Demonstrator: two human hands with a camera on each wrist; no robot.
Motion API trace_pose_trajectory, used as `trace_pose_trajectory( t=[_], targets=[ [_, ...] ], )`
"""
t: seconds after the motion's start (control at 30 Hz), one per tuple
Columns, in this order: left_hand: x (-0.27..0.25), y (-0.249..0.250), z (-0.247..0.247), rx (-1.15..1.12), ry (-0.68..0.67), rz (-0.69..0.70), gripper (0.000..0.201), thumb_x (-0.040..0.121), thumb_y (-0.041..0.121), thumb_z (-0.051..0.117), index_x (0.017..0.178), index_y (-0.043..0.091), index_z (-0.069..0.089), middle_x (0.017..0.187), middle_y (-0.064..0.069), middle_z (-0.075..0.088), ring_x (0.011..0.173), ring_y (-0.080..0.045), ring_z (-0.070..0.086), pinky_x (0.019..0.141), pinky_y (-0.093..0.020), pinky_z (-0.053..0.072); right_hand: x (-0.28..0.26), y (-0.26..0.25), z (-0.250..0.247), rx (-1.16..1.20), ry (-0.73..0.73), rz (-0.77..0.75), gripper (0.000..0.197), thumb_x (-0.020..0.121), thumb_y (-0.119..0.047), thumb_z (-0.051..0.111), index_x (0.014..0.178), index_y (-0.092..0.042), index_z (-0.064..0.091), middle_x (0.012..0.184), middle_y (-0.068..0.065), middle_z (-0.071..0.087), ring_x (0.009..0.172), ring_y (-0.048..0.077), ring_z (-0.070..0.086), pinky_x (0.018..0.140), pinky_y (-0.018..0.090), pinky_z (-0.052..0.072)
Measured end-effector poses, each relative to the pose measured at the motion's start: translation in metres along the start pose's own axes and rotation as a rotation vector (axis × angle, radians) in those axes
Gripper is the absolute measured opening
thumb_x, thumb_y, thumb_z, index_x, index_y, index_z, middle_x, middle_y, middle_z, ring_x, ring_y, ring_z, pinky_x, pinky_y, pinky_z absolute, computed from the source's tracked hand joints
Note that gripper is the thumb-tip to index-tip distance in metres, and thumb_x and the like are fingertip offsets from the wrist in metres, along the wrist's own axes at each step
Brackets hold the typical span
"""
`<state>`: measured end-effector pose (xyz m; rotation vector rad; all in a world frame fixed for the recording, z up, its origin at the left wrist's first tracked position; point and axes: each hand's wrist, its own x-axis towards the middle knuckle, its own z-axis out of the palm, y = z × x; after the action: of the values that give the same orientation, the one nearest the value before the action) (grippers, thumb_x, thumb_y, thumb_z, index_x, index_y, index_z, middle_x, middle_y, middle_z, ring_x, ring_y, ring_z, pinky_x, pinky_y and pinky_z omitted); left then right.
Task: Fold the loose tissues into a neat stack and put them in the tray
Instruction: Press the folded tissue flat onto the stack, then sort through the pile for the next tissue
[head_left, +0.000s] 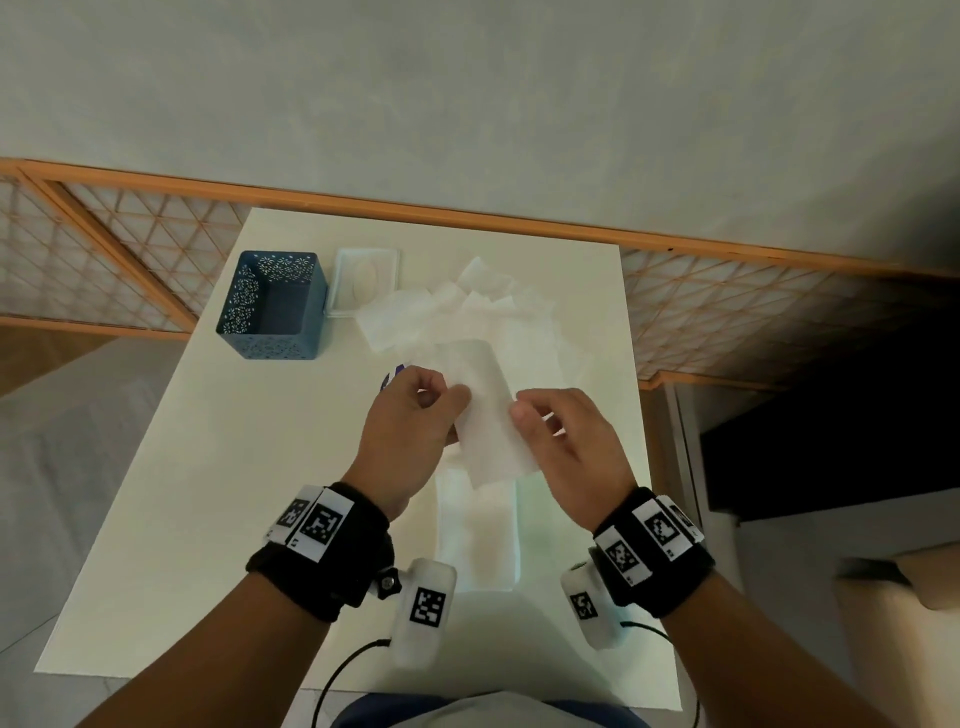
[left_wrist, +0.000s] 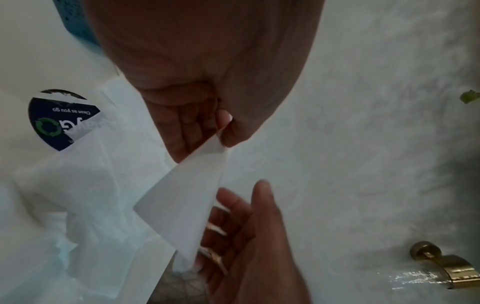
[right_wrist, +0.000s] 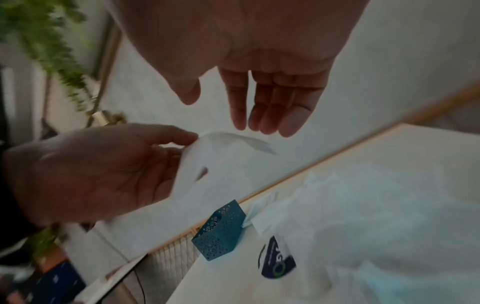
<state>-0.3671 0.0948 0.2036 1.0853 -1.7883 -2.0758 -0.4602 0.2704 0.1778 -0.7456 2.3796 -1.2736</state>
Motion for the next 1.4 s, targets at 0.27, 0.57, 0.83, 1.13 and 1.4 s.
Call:
trace_pose_trajectory(
  t=[0.27, 0.57, 0.83, 1.13, 1.4],
  targets=[
    [0.000, -0.039, -0.009, 0.090, -0.241, -0.125, 0.021, 0.101, 0.015, 0.069, 0.101, -0.003, 0.057, 0.094, -0.018, 0.075, 0.078, -0.025, 0.070, 0.080, -0.039, 0.062, -0.012, 0.044, 0.013, 0.674, -0.317, 0.514, 0.045, 0.096, -0.047, 0.068, 0.122, -0.010, 0.071, 0.118, 0.013, 0.076, 0.111, 0.032, 0.073, 0.100, 0.051, 0.057],
    [0.015, -0.126, -0.025, 0.483, -0.124, -0.167, 0.016, 0.091, 0.018, 0.079, 0.085, 0.009, 0.067, 0.066, 0.000, 0.070, 0.056, -0.011, 0.059, 0.068, -0.035, 0.052, -0.035, 0.086, 0.047, 0.077, -0.305, 0.493, 0.034, 0.095, -0.030, 0.071, 0.072, -0.015, 0.050, 0.064, 0.005, 0.063, 0.055, 0.011, 0.059, 0.066, 0.034, 0.051],
    [0.006, -0.155, -0.026, 0.590, -0.034, -0.198, 0.011, 0.092, 0.020, 0.076, 0.086, 0.016, 0.068, 0.071, -0.002, 0.074, 0.064, -0.013, 0.067, 0.068, -0.032, 0.053, -0.036, 0.109, 0.071, -0.061, -0.248, 0.562, 0.022, 0.094, -0.034, 0.070, 0.107, -0.022, 0.057, 0.094, -0.006, 0.064, 0.081, 0.010, 0.061, 0.064, 0.019, 0.042],
    [0.005, -0.166, -0.025, 0.579, 0.054, -0.218, 0.029, 0.090, 0.045, 0.079, 0.094, 0.020, 0.065, 0.094, 0.007, 0.068, 0.090, -0.014, 0.064, 0.076, -0.029, 0.046, -0.035, 0.111, 0.081, -0.057, -0.257, 0.431, 0.012, 0.095, -0.032, 0.066, 0.089, -0.028, 0.057, 0.078, -0.009, 0.059, 0.067, 0.010, 0.052, 0.061, 0.020, 0.042],
    [0.007, -0.175, -0.020, 0.633, 0.032, -0.221, 0.016, 0.090, 0.031, 0.079, 0.092, 0.021, 0.066, 0.091, 0.007, 0.070, 0.086, -0.011, 0.065, 0.068, -0.022, 0.044, -0.028, 0.117, 0.081, -0.121, -0.271, 0.527, 0.025, 0.088, -0.043, 0.072, 0.095, -0.026, 0.055, 0.086, -0.008, 0.063, 0.074, 0.011, 0.059, 0.067, 0.027, 0.049]
  ],
)
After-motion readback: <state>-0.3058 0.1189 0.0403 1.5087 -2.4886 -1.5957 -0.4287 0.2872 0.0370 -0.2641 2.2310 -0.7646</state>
